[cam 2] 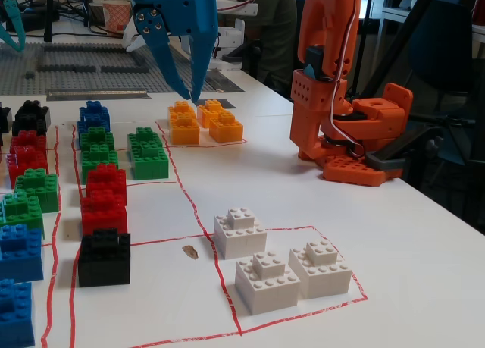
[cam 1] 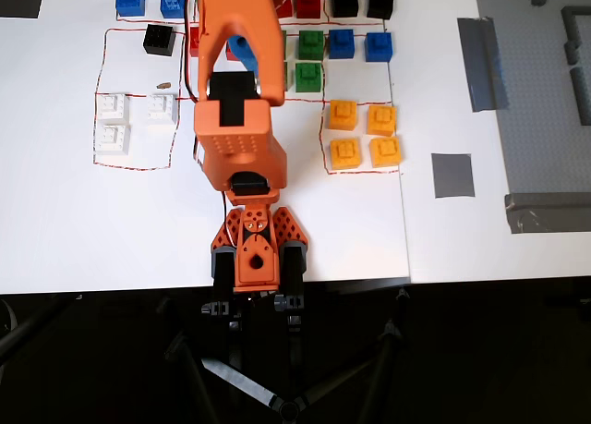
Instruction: Grab the block and put it in the grey marker
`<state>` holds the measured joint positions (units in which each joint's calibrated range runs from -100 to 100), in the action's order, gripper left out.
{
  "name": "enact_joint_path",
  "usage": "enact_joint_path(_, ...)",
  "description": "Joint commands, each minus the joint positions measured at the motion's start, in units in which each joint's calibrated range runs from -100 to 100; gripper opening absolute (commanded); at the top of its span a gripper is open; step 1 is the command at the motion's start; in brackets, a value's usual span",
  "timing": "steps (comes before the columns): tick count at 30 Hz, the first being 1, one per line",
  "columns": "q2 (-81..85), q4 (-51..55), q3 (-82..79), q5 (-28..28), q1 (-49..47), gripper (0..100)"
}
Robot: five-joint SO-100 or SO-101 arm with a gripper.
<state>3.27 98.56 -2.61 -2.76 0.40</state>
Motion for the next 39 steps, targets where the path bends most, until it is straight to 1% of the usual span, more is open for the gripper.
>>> enact_joint_path(1,6.75,1.03,2.47,-0.68,-1.73,0)
enact_joint_path(29,5.03,1.03,4.56,-0.44,-0.31,0)
enact_joint_path(39,4.59,1.03,4.83,-0.93,-1.48,0)
